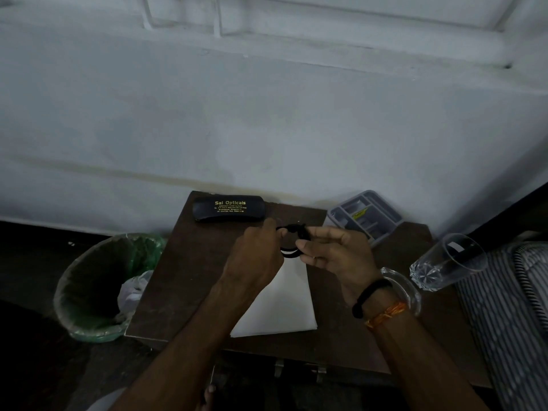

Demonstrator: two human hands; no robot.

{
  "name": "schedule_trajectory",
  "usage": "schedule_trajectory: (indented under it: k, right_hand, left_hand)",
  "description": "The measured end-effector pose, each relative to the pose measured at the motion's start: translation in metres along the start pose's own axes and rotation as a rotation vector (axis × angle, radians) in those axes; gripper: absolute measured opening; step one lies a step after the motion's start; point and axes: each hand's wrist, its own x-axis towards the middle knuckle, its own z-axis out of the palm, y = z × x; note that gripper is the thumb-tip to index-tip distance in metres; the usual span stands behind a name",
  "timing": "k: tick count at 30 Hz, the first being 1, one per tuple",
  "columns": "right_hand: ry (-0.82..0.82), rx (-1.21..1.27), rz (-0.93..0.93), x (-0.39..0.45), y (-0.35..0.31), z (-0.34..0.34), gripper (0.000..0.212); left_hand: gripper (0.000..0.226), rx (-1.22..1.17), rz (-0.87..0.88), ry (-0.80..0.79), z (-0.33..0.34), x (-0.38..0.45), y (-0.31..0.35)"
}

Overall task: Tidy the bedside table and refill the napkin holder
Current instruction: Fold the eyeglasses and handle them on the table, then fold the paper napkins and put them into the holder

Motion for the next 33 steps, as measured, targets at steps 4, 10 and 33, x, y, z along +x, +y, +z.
schedule_trajectory:
  k: [4, 10, 33]
  right_hand:
    - [0.036, 0.026, 0.022, 0.003, 0.004, 0.004, 0.038]
    - [0.174, 0.023, 0.063, 0.011, 0.021, 0.007, 0.030]
    - [0.417, -0.253, 0.072, 0.078, 0.048, 0.047, 0.009]
  left_hand:
    - [0.025, -0.117, -0.066, 0.027, 0.004, 0.005, 0.000]
    - [0.026, -0.573, -0.214, 0.104, 0.001, 0.004, -0.006]
    - [0.020, -0.248, -0.097, -0.193, -0.001, 0.011, -0.037]
